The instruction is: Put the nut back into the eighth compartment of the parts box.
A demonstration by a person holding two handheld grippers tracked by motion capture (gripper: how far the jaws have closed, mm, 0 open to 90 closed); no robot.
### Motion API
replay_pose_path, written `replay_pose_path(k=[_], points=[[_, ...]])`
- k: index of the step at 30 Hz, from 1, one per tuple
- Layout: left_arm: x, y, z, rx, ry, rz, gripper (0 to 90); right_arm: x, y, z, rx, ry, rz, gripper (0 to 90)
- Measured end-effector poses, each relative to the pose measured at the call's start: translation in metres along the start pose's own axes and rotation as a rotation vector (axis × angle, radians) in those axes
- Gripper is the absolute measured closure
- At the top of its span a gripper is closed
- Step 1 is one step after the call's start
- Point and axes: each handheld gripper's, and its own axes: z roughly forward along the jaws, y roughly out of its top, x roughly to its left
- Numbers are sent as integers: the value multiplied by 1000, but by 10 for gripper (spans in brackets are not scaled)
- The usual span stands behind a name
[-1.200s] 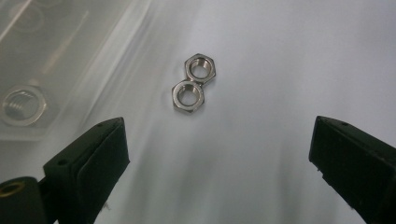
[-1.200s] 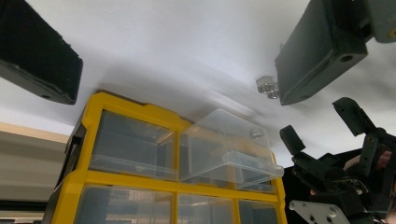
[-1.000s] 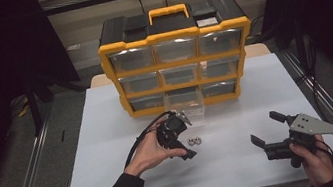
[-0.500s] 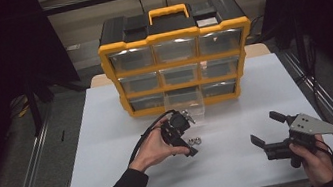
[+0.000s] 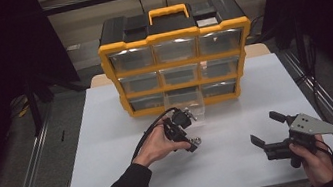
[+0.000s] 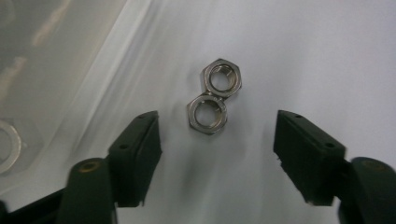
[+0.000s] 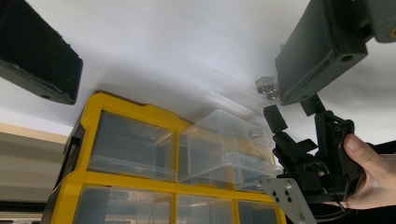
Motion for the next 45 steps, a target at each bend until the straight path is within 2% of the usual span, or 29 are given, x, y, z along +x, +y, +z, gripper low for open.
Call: replay_pose_path(k=[1, 2, 5, 8, 12, 15, 16, 18, 19, 20, 21, 24, 25, 26, 28, 29, 30, 31, 34, 35, 36, 37, 39, 40, 41, 42, 43, 44, 45], points=[[1, 1, 0, 5, 3, 13, 364, 0, 0, 0, 2, 1, 5, 7], [-2, 1, 2, -7, 10, -10, 380, 0, 0, 0, 1, -1, 3, 7], [0, 5, 2, 16, 0, 38, 430, 0, 0, 0, 1, 1, 1, 7], [-2, 6, 5, 27, 14, 9, 458, 0, 0, 0, 0, -2, 2, 7], [2, 7, 5, 49, 15, 48, 494, 0, 0, -1, 4, 1, 1, 7], [-1, 6, 9, 21, 26, -9, 516, 0, 0, -1, 0, -3, 1, 7], [2, 6, 7, 42, 23, 19, 523, 0, 0, -1, 0, -3, 3, 7], [4, 7, 7, 43, 19, 36, 535, 0, 0, -1, 1, -2, 3, 7], [4, 7, 6, 45, 16, 28, 539, 0, 0, -1, 2, -1, 2, 7], [2, 6, 7, 35, 27, 0, 555, 0, 0, -1, 3, 1, 1, 7], [2, 6, 7, 35, 27, 0, 556, 0, 0, -1, 2, -2, 1, 7], [4, 8, 6, 68, 40, 55, 570, 0, 0, -1, 1, -3, 0, 7], [2, 8, 8, 51, 48, 11, 574, 0, 0, -1, 4, 0, 2, 7], [2, 8, 8, 46, 50, 3, 588, 0, 0, -1, 3, -1, 1, 7], [3, 9, 8, 52, 43, 17, 608, 0, 0, -1, 4, -1, 0, 7], [5, 10, 6, 68, 41, 44, 608, 0, 0, -1, 2, -1, 0, 7], [5, 9, 7, 75, 53, 30, 609, 0, 0, -1, 2, -3, 1, 7], [2, 9, 9, 47, 58, -2, 609, 0, 0, -1, 1, -2, 2, 7], [3, 11, 8, 68, 49, 5, 626, 0, 0, -1, 4, 0, 1, 7], [8, 13, 5, 126, 67, 79, 626, 0, 0, -1, 4, 0, 1, 7], [3, 12, 7, 84, 57, 29, 627, 0, 0, -1, 3, 0, 1, 7], [3, 13, 7, 92, 53, 25, 627, 0, 0, -1, 3, -1, 0, 7], [5, 14, 6, 107, 57, 64, 636, 0, 0, 0, 3, 1, -1, 7], [3, 14, 7, 106, 55, 37, 636, 0, 0, 0, 3, 1, -1, 7], [4, 14, 7, 111, 70, 53, 641, 0, 0, 0, 3, 0, -1, 7], [1, 13, 9, 88, 61, 22, 641, 0, 0, 0, 3, 0, -1, 7], [2, 14, 8, 101, 69, 46, 655, 0, 0, 0, 3, 0, -1, 7], [0, 13, 10, 74, 73, 18, 655, 0, 0, 0, 3, 0, -1, 7], [0, 13, 9, 80, 73, 28, 677, 0, 0, 0, 3, 0, -1, 7]])
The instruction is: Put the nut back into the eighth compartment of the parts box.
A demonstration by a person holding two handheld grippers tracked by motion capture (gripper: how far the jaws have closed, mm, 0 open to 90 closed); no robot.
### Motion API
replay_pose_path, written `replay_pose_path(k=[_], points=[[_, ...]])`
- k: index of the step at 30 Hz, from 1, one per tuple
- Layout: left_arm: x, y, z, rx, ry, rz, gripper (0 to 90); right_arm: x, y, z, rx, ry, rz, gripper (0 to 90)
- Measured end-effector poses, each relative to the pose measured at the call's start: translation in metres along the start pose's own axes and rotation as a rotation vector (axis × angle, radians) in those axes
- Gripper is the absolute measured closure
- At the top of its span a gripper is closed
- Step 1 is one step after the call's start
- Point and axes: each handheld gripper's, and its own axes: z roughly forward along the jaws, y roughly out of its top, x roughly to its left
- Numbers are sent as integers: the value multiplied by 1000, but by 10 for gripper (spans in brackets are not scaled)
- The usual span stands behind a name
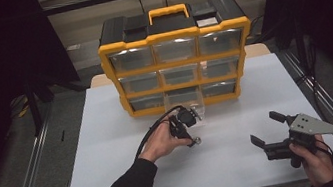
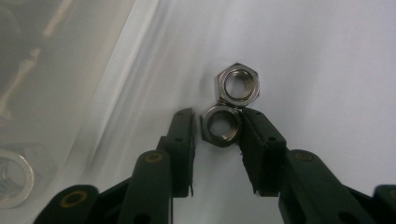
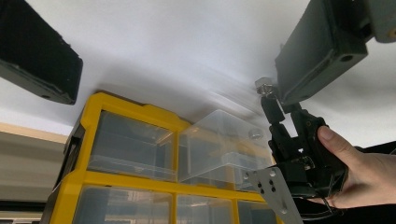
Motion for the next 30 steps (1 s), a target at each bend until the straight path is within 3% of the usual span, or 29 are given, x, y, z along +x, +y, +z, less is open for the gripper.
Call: replay_pose_path(k=[1, 3, 4, 11, 12, 15, 16, 17, 18, 21, 22, 23, 25, 30], points=[[0, 0, 0, 0, 0, 0, 695, 0, 0, 0, 0, 0, 0, 7], [5, 1, -3, 31, -14, 48, 696, 0, 0, 0, 0, 0, 1, 7], [4, 0, -2, 12, -17, 38, 697, 0, 0, 0, 0, 0, -2, 7], [4, -1, -1, 0, -14, 25, 700, 0, 0, -1, 1, 1, 2, 7], [3, -1, -1, -2, -15, -1, 700, 0, 0, -1, 1, -1, 0, 7], [5, -1, -3, 14, -13, 23, 701, 0, 0, -1, -1, -1, 1, 7], [9, -1, -4, 41, -1, 63, 702, 0, 0, -1, 0, -1, 0, 7], [5, -2, -3, 9, -27, 5, 702, 0, 0, -1, 0, -1, 0, 7], [3, -2, -2, -5, -25, -13, 702, 0, 0, -1, -1, -1, -1, 7], [8, -3, -5, 29, -32, 26, 702, 0, 0, -1, 0, 0, 1, 7], [5, -4, -3, 0, -28, -11, 702, 0, 0, -1, 0, 0, 1, 7], [5, -5, -4, -4, -26, -16, 702, 0, 0, 0, 0, 0, 0, 7], [9, -5, -8, 29, -33, 39, 701, 0, 0, 0, 0, 0, 0, 7], [5, -6, -11, -26, -46, -11, 702, 0, 0, 0, -3, -2, -1, 7]])
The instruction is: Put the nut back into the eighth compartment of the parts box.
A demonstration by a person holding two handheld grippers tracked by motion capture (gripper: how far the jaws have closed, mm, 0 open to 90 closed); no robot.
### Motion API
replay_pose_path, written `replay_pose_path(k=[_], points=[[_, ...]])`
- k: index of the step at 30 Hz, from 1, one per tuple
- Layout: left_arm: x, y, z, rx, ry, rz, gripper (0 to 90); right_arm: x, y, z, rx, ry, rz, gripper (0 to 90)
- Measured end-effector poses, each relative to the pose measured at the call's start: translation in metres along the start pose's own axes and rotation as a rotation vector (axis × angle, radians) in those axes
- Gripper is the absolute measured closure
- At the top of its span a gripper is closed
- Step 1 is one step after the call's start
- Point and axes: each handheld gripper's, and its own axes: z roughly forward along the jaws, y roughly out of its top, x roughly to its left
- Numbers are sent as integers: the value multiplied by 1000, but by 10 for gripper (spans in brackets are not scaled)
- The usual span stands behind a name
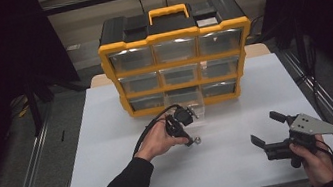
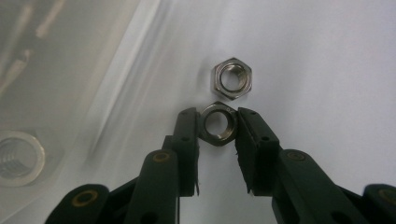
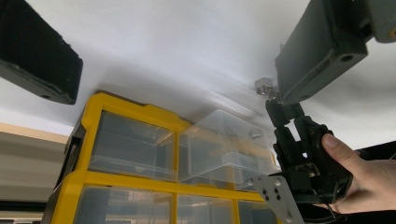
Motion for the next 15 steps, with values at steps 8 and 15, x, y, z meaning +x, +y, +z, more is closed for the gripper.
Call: replay_pose_path(k=[8, 15], points=[[1, -3, -9, -45, -27, -16, 701, 0, 0, -2, -1, -4, -1, 7], [5, -6, -19, -67, -26, 3, 702, 0, 0, -2, -4, -4, 3, 7]])
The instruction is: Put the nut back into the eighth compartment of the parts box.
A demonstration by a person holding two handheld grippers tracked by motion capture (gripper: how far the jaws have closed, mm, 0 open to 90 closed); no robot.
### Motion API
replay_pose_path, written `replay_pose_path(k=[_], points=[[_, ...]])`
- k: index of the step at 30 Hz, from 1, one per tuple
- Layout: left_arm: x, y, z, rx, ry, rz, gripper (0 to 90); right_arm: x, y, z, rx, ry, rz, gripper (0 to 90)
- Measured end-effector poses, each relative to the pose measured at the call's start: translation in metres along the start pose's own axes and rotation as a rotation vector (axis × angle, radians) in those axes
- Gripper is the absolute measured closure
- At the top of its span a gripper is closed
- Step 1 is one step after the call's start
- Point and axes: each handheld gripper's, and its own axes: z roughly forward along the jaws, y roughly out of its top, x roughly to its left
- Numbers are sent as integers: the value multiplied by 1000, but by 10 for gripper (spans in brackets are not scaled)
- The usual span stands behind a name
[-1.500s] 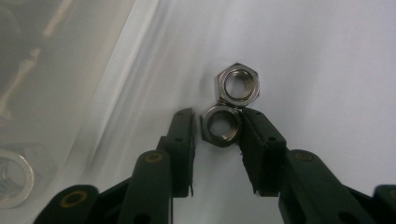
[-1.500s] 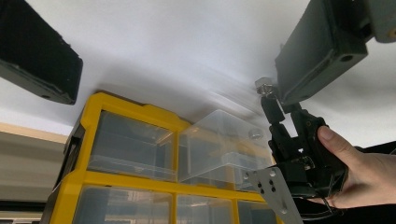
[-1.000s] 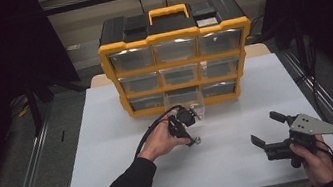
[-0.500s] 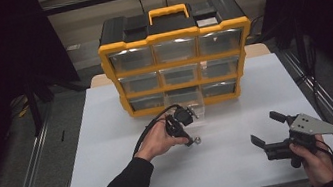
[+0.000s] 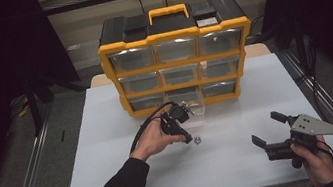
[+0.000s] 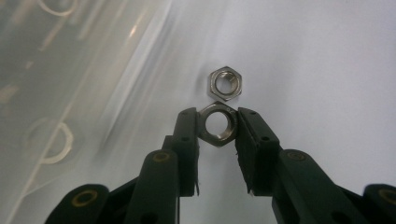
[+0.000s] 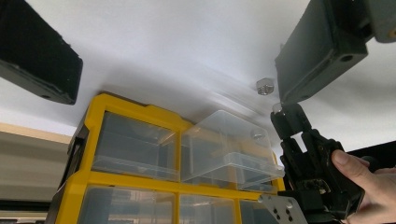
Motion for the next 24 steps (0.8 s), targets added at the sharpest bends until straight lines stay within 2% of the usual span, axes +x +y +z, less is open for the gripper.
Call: replay_pose_path(k=[1, 2, 5, 6, 8, 10, 11, 12, 13, 14, 17, 19, 20, 21, 23, 24], points=[[-2, -1, 0, -17, -2, -33, 701, 0, 0, 0, 0, 0, 0, 7], [0, -1, -2, -14, 0, -4, 701, 0, 0, 0, 0, 0, 0, 6], [2, -3, -5, -26, -11, -15, 701, 0, 0, 0, 1, -3, 0, 5], [3, -3, -7, -21, -11, -2, 701, 0, 0, 0, 0, -3, -1, 5], [3, -3, -8, -29, -9, -3, 701, 0, 0, 0, -1, -1, 1, 4], [2, -4, -10, -56, -18, -27, 701, 0, 0, 0, 1, -1, -2, 4], [3, -4, -13, -42, -11, 8, 701, 0, 0, 0, -2, -1, -1, 4], [2, -4, -14, -46, -16, -11, 702, 0, 0, 0, 1, -2, 3, 4], [2, -4, -15, -56, -18, -12, 702, 0, 0, 0, 0, -1, 3, 4], [3, -4, -17, -49, -11, -4, 701, 0, 0, 0, -2, -1, 0, 4], [3, -4, -21, -72, -10, -6, 701, 1, 0, 0, 1, -3, 3, 4], [2, -4, -24, -59, -11, -1, 701, 1, 0, 0, -3, -5, -1, 3], [2, -4, -24, -88, -8, 1, 702, 1, 0, 0, -3, -5, -1, 3], [1, -4, -27, -67, -17, -8, 702, 1, 0, 1, -2, -2, -4, 3], [1, -3, -29, -73, -16, -11, 702, 1, 0, 1, 1, -3, -5, 3], [1, -3, -30, -81, -2, 1, 702, 1, 0, 1, 1, -3, -5, 3]])
